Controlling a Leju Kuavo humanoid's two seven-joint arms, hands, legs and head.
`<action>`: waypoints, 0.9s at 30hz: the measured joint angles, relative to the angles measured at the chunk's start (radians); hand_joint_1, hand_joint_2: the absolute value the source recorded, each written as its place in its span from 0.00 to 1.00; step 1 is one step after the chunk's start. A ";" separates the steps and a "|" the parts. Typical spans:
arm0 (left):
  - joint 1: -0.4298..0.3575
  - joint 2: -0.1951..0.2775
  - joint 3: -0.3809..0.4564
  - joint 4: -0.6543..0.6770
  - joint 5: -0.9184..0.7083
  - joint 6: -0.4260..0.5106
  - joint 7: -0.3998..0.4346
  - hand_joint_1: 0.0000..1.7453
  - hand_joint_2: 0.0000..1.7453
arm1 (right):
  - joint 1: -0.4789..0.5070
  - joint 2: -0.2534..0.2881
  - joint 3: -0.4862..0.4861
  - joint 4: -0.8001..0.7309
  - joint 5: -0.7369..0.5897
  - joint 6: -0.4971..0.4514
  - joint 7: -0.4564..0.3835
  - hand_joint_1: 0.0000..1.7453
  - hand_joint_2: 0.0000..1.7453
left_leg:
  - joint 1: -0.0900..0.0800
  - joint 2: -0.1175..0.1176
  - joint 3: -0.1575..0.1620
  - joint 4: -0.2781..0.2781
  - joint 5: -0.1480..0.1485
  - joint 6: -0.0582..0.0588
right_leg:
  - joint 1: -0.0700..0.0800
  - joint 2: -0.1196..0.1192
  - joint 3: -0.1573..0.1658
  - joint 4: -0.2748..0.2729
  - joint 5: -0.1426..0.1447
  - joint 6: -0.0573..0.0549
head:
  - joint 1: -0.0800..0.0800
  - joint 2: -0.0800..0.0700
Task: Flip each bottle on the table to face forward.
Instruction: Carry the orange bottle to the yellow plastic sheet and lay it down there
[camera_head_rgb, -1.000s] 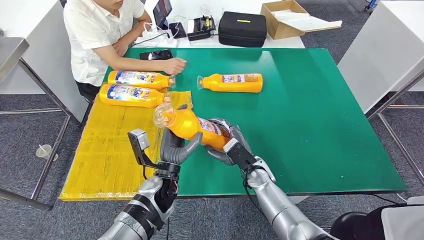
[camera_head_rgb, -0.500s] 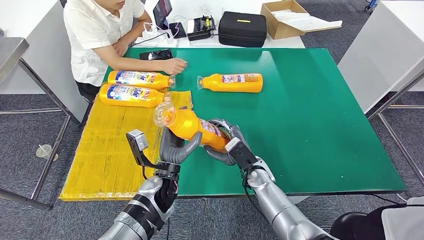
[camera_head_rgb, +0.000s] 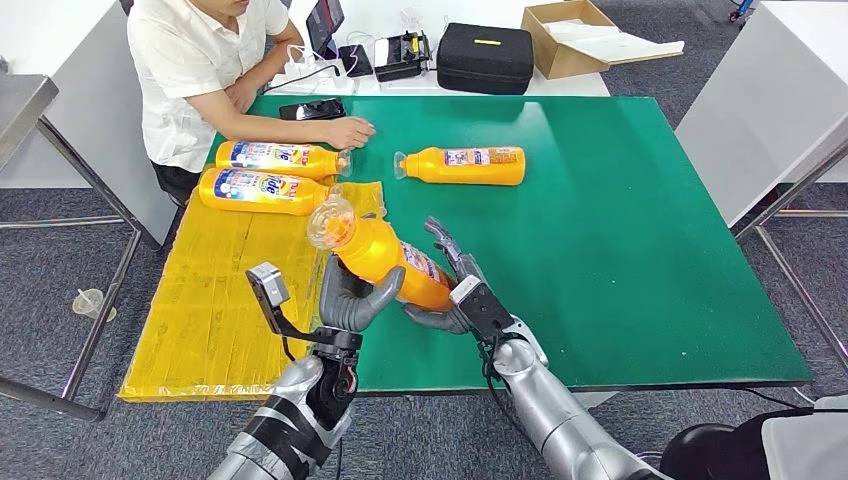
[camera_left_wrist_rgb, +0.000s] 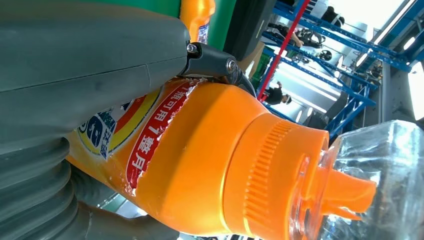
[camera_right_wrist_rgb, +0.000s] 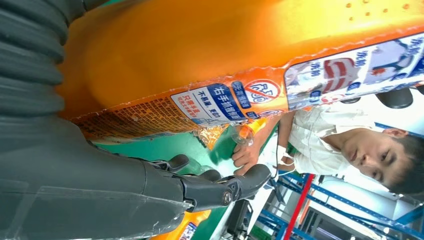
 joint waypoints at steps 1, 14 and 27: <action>0.000 0.000 0.000 0.000 0.000 0.000 0.000 1.00 1.00 | 0.000 0.000 0.000 0.000 0.000 0.000 0.000 0.00 1.00 | 0.000 0.000 0.000 0.000 0.000 0.000 | 0.000 0.000 0.000 0.000 0.000 0.000 | 0.000 0.000; 0.013 0.000 0.000 -0.028 -0.031 0.028 0.000 1.00 1.00 | 0.003 0.001 0.001 0.000 0.014 -0.018 0.000 0.00 1.00 | 0.000 0.000 0.000 0.000 0.000 0.000 | 0.000 0.000 0.000 0.000 0.000 0.000 | 0.000 0.000; 0.055 0.162 -0.070 -0.088 -1.499 0.817 0.343 1.00 1.00 | 0.201 -0.064 -0.258 -0.175 0.158 -0.305 0.002 0.00 1.00 | 0.000 0.000 -0.001 0.000 0.000 0.000 | 0.000 0.000 -0.001 0.000 0.000 0.000 | 0.000 0.000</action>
